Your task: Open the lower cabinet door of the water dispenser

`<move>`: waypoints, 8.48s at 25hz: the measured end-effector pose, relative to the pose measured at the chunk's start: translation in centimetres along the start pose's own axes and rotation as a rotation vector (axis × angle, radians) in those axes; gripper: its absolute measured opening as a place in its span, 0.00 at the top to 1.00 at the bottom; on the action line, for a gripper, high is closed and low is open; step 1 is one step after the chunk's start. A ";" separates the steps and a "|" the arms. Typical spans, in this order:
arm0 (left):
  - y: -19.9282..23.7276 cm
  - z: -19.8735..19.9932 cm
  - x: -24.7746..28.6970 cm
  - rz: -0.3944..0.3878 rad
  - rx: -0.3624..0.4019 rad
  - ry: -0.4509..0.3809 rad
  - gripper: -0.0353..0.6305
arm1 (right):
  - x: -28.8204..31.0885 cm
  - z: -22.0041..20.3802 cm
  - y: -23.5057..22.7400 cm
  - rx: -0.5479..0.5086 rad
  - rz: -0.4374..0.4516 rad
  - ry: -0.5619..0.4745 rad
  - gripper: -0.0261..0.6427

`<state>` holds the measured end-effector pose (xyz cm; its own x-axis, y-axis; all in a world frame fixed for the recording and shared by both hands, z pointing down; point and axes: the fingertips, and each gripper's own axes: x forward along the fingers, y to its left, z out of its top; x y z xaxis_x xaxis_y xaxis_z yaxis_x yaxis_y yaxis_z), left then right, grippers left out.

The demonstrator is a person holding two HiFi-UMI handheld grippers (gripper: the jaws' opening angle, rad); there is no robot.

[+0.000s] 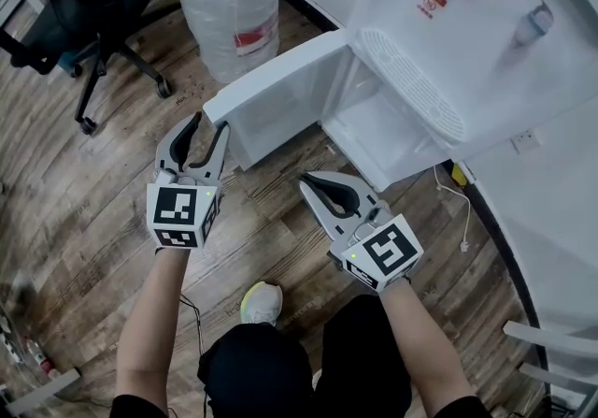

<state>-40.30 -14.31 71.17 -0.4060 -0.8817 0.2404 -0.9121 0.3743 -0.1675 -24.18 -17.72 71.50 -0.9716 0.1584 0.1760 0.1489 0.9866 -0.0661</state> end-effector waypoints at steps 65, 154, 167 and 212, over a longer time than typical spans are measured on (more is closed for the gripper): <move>2.6 -0.9 2.7 0.135 0.070 0.105 0.76 | -7.0 -0.1 -1.9 0.009 -0.103 -0.024 0.92; -27.5 60.0 -42.6 -0.582 -0.132 0.036 0.93 | -47.6 51.4 18.4 0.233 -0.342 -0.062 0.92; -29.3 60.2 -47.9 -0.607 -0.115 0.020 0.93 | -50.0 51.2 22.3 0.231 -0.358 -0.079 0.92; -3.6 48.6 -72.3 -0.691 -0.208 -0.044 0.93 | -39.0 54.5 54.8 0.218 -0.647 -0.106 0.93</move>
<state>-4.82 34.14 7.89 0.2660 -0.9458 0.1864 -0.9534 -0.2296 0.1956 11.86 28.13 7.48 -0.8668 -0.4753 0.1509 -0.4968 0.8494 -0.1783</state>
